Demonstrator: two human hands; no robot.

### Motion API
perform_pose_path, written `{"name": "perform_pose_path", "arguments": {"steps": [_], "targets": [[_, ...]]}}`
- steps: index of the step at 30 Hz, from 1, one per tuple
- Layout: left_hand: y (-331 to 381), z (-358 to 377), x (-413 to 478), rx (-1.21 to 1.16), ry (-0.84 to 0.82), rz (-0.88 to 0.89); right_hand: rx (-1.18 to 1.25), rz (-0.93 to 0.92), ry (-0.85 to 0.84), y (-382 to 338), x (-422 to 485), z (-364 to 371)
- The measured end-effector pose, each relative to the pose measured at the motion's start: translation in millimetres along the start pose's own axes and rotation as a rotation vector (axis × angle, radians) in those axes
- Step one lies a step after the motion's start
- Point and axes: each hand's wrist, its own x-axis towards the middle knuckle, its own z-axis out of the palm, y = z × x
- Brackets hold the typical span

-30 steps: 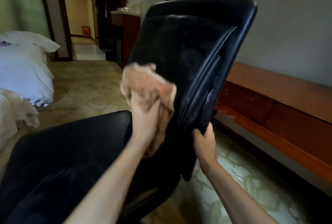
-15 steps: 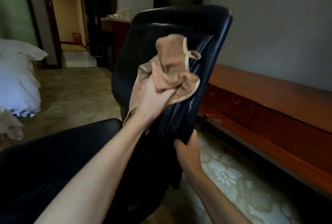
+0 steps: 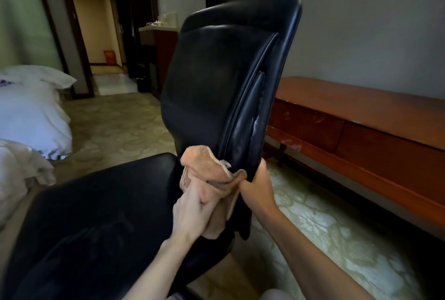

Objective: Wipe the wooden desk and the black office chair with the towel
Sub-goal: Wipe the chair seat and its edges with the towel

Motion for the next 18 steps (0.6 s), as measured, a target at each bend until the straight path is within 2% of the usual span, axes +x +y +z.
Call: {"name": "perform_pose_path", "arguments": {"steps": [3, 6, 8, 10, 12, 15, 18], "targets": [[38, -34, -8, -0.096, 0.170, 0.010, 0.018, -0.020, -0.001, 1, -9, 0], [116, -69, 6, -0.273, 0.330, 0.052, 0.043, -0.017, -0.031, -1, -16, -1], [166, -87, 32, -0.114, 0.423, 0.173, 0.050, -0.003, -0.067, -4, -22, -4], [207, -97, 69, 0.138, 0.401, 0.239, 0.043, 0.012, -0.086, -7, -27, -7], [232, -92, 95, 0.248, 0.333, 0.275, 0.033, 0.028, -0.089, -8, -33, -9], [231, -73, 102, 0.107, 0.239, 0.332, 0.036, 0.039, -0.103, -5, -39, -12], [198, -59, 84, 0.032, 0.318, 0.269, 0.060, 0.042, -0.130, -3, -44, -15]]}}
